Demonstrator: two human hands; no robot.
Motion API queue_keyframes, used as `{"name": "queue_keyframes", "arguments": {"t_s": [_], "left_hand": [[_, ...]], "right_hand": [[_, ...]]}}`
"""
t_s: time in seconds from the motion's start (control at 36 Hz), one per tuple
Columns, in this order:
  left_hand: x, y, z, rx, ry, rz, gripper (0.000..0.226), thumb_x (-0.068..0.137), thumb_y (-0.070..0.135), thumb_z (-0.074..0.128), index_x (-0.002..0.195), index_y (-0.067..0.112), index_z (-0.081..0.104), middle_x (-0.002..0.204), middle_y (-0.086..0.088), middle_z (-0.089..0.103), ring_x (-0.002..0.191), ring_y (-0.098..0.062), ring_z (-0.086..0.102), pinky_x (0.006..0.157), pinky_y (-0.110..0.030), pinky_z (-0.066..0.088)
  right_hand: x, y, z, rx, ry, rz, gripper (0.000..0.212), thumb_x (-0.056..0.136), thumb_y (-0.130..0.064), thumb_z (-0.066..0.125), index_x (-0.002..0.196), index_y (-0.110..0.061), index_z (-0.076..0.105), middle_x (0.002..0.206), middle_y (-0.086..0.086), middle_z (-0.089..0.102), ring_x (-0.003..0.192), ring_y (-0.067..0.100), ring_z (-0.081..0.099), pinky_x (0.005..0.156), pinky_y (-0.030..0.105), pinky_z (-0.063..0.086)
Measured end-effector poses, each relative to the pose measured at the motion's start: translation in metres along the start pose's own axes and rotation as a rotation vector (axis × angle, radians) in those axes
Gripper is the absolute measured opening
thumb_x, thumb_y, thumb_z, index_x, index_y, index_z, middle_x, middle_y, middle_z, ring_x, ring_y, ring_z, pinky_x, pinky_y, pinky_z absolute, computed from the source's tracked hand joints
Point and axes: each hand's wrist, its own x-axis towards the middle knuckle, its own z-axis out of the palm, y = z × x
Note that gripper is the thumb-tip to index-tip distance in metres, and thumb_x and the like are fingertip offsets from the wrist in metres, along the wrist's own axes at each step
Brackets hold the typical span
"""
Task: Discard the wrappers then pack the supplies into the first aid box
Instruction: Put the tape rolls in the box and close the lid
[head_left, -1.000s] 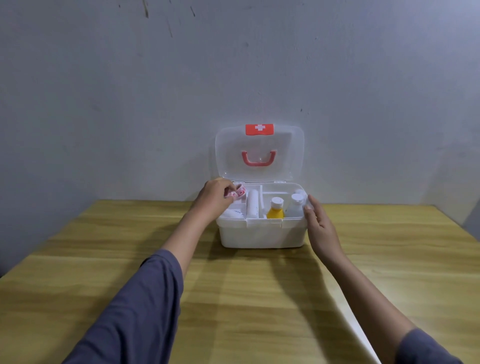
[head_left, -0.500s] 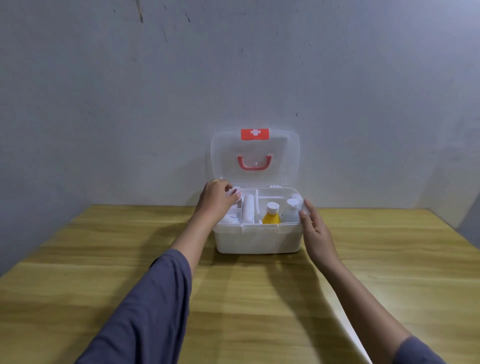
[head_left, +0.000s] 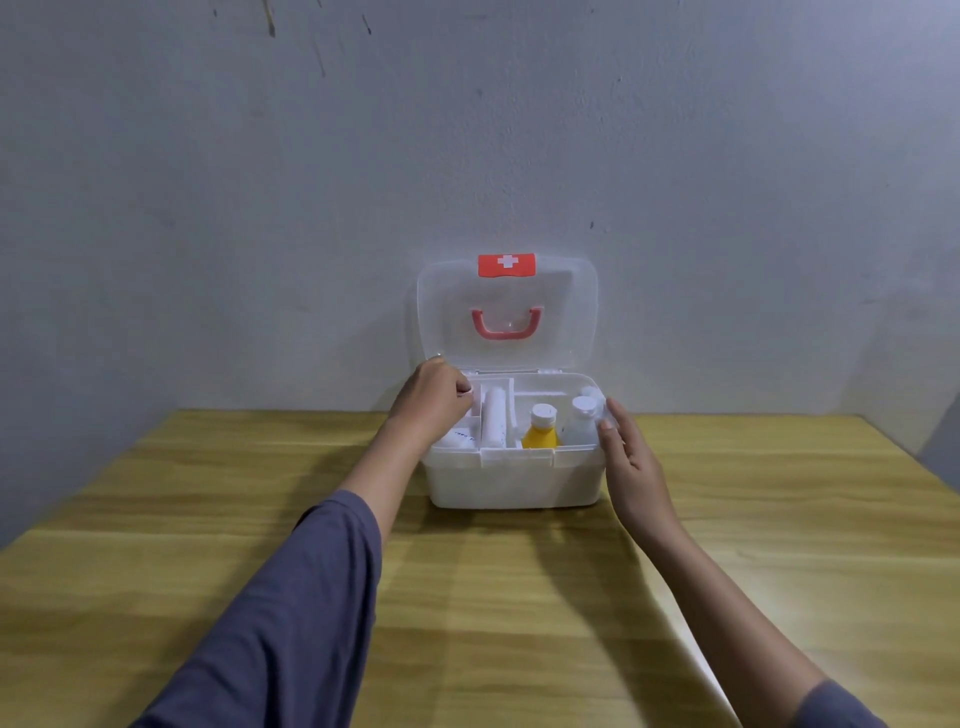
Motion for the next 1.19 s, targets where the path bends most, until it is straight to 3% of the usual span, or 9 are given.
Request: {"name": "queue_keyframes", "arguments": {"t_s": [0.14,0.28,0.42,0.5,0.61,0.67,0.78,0.94,1.19], "left_hand": [[-0.007,0.000,0.000,-0.221,0.081,-0.046,0.017,0.086,0.013,0.059,0.095,0.008,0.071,0.113,-0.012,0.060,0.107,-0.025,0.057,0.079,-0.021,0.036],[-0.033,-0.004,0.004,-0.467,0.330,-0.137,0.025,0.089,0.016,0.059,0.109,0.004,0.068,0.121,-0.011,0.062,0.116,-0.023,0.055,0.082,-0.008,0.030],[-0.065,-0.008,0.018,-0.682,0.241,-0.213,0.048,0.089,0.031,0.060,0.132,0.010,0.050,0.134,0.002,0.045,0.128,-0.011,0.041,0.099,-0.018,0.028],[-0.076,-0.009,0.021,-0.783,0.186,-0.182,0.051,0.089,0.031,0.060,0.135,0.022,0.041,0.131,0.020,0.041,0.115,0.016,0.038,0.098,-0.014,0.026],[-0.084,-0.007,0.022,-0.853,0.145,-0.145,0.043,0.087,0.026,0.064,0.113,0.045,0.035,0.106,0.041,0.035,0.086,0.043,0.033,0.078,0.007,0.028],[-0.086,-0.009,0.024,-0.891,0.147,-0.110,0.047,0.083,0.029,0.070,0.112,0.051,0.039,0.112,0.036,0.047,0.098,0.034,0.043,0.087,0.001,0.035],[-0.086,-0.018,0.028,-0.943,0.167,-0.102,0.075,0.066,0.049,0.077,0.131,0.030,0.047,0.129,0.007,0.060,0.120,-0.009,0.056,0.104,-0.043,0.045],[-0.082,-0.024,0.031,-0.913,0.159,-0.075,0.083,0.062,0.050,0.080,0.135,0.032,0.043,0.133,0.009,0.057,0.125,-0.009,0.053,0.106,-0.044,0.043],[-0.077,-0.026,0.034,-0.926,0.141,-0.066,0.080,0.057,0.052,0.081,0.129,0.033,0.049,0.126,0.010,0.061,0.118,-0.007,0.057,0.098,-0.038,0.050]], "right_hand": [[0.000,-0.001,-0.001,-0.004,0.002,0.001,0.041,0.098,-0.028,0.038,0.138,-0.020,0.041,0.140,-0.002,0.048,0.124,0.007,0.043,0.100,0.023,0.033],[0.000,-0.002,-0.002,-0.008,0.001,0.014,0.041,0.097,-0.029,0.040,0.137,-0.021,0.043,0.140,-0.001,0.049,0.126,0.013,0.045,0.103,0.029,0.037],[0.004,-0.008,-0.005,-0.093,0.078,0.005,0.041,0.099,-0.027,0.035,0.136,-0.013,0.043,0.142,0.006,0.046,0.130,0.015,0.040,0.102,0.022,0.028],[0.014,-0.022,-0.005,-0.169,0.129,-0.064,0.041,0.099,-0.026,0.036,0.136,-0.010,0.043,0.141,0.009,0.045,0.132,0.020,0.040,0.108,0.029,0.030],[0.038,-0.054,0.007,-0.244,0.103,-0.236,0.040,0.097,-0.021,0.041,0.134,-0.007,0.046,0.142,0.011,0.043,0.134,0.022,0.038,0.113,0.034,0.028],[0.056,-0.070,0.019,-0.321,0.059,-0.303,0.042,0.096,-0.021,0.045,0.136,-0.010,0.044,0.145,0.010,0.039,0.136,0.021,0.034,0.112,0.030,0.026],[0.096,-0.093,0.048,-0.508,-0.009,-0.459,0.053,0.090,-0.014,0.052,0.140,-0.011,0.036,0.149,0.012,0.033,0.137,0.025,0.031,0.112,0.032,0.026],[0.133,-0.099,0.072,-0.731,0.014,-0.605,0.044,0.088,-0.012,0.052,0.133,-0.010,0.048,0.138,0.011,0.049,0.131,0.028,0.039,0.109,0.040,0.033],[0.119,-0.101,0.049,-0.761,0.241,-0.846,0.026,0.087,-0.026,0.056,0.107,-0.017,0.070,0.107,0.003,0.073,0.100,0.026,0.065,0.083,0.037,0.042]]}}
